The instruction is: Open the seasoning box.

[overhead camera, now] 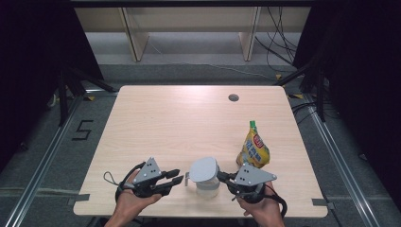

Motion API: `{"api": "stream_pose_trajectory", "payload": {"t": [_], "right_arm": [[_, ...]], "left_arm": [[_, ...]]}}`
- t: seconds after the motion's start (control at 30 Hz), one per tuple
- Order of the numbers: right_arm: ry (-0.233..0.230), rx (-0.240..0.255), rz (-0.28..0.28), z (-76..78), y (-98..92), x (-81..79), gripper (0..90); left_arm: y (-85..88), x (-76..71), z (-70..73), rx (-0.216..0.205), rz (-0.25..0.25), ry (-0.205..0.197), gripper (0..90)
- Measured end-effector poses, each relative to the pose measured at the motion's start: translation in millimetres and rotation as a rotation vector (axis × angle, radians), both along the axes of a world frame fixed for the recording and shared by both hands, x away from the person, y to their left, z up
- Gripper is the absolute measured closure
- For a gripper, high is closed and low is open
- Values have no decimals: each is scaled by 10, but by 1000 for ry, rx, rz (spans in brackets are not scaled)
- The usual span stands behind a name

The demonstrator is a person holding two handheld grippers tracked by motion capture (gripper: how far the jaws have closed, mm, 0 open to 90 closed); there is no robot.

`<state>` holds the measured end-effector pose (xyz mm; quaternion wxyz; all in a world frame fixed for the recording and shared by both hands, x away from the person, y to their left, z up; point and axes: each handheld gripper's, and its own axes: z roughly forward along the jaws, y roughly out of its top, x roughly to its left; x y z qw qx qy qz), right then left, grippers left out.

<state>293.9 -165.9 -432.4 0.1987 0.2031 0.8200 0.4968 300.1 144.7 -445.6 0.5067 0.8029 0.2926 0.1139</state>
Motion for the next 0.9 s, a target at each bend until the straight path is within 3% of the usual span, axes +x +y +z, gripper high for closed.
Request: {"api": "stream_pose_trajectory", "payload": {"t": [0.03,0.07,0.1,0.23,0.37,0.43,0.47,0.5,0.53,0.6,0.63,0.73,0.77,0.9], "right_arm": [[-21,3,-4,6,3,4,900],[-17,-1,6,17,4,4,900],[-2,1,5,24,10,-6,900],[-9,7,9,51,43,-9,900],[-25,-5,23,91,105,-11,900],[-38,-5,30,114,148,-16,900],[-44,-8,33,125,167,-17,900],[-38,-10,37,138,183,-20,900],[-47,-3,27,147,203,-21,899],[-51,-14,39,169,239,-18,899],[-61,-20,45,181,254,-16,899],[-64,-21,51,208,310,-30,900],[-69,-23,59,217,327,-32,899],[-79,-24,71,234,401,-35,897]], "left_arm": [[16,-8,-3,15,-1,-10,665],[29,-8,-12,18,-15,-15,650],[24,-34,-27,1,1,11,632],[82,-58,-76,41,-22,3,550],[141,-100,-163,32,-1,35,494],[185,-105,-193,58,2,40,474],[180,-121,-212,40,17,42,463],[204,-118,-218,65,21,41,453],[205,-118,-235,43,13,46,443],[211,-128,-249,39,22,54,435],[225,-126,-249,58,18,49,433],[213,-136,-261,37,21,52,430],[225,-132,-257,62,17,46,430],[210,-144,-264,62,17,51,426]]}}
